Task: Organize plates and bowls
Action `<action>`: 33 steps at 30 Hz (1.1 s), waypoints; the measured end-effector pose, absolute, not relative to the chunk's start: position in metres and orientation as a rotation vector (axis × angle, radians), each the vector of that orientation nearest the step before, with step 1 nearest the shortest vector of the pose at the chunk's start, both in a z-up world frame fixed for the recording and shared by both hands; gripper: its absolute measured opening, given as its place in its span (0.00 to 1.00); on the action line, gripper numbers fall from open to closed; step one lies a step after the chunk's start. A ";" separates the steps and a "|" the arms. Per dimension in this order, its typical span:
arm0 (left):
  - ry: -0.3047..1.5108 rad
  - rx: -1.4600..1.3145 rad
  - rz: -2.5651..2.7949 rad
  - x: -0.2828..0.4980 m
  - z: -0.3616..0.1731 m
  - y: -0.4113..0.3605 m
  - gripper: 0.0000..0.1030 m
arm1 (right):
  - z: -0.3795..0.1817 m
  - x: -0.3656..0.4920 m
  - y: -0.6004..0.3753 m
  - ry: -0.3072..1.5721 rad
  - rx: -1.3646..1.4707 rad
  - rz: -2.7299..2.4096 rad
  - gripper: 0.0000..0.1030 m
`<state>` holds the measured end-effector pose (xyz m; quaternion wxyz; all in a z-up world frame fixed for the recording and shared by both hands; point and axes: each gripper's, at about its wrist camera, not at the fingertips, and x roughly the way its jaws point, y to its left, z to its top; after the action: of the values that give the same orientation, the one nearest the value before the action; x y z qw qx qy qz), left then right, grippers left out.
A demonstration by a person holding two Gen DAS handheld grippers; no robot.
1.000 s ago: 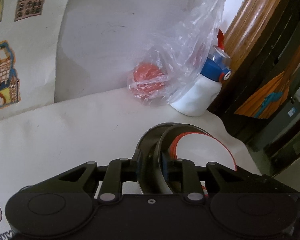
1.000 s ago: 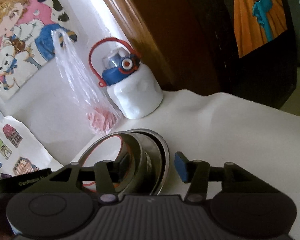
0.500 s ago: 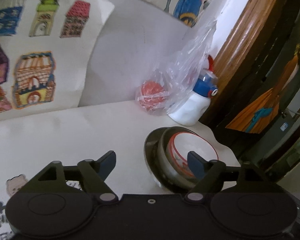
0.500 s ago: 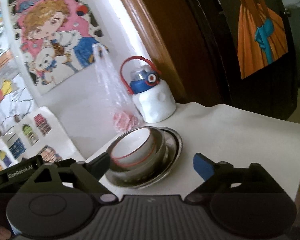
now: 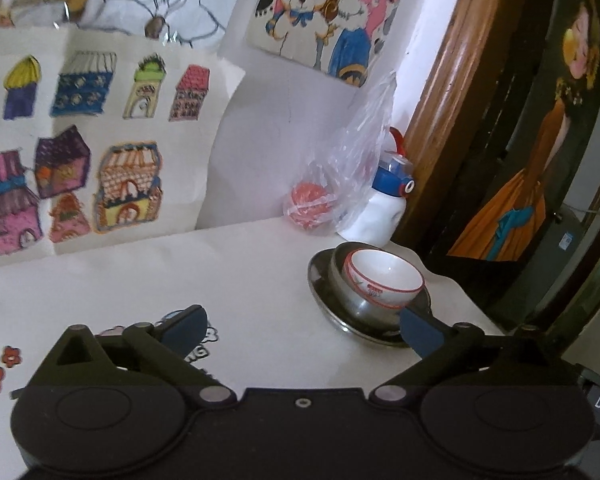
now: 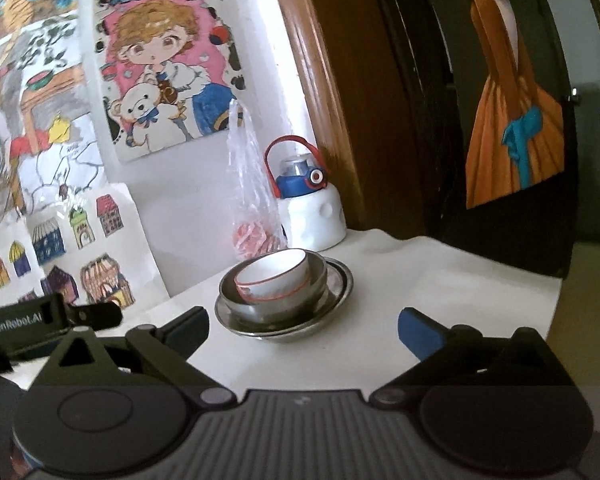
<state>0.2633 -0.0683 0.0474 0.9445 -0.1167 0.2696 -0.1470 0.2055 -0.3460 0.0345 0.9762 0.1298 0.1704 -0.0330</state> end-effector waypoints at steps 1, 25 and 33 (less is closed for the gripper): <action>0.538 -0.225 -0.292 0.258 0.047 -0.067 0.99 | 0.034 0.202 -0.344 0.335 0.251 -0.070 1.00; 0.391 -0.074 -0.255 0.177 0.028 -0.044 0.99 | 0.013 0.142 -0.304 0.270 0.167 -0.095 1.00; 0.379 -0.032 -0.243 0.168 0.022 -0.038 0.99 | 0.008 0.143 -0.299 0.280 0.148 -0.108 1.00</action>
<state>0.1680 -0.0383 0.0219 0.9746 -0.0161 0.1880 -0.1206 0.1426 -0.2988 0.0079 0.9861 0.0734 0.1391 -0.0538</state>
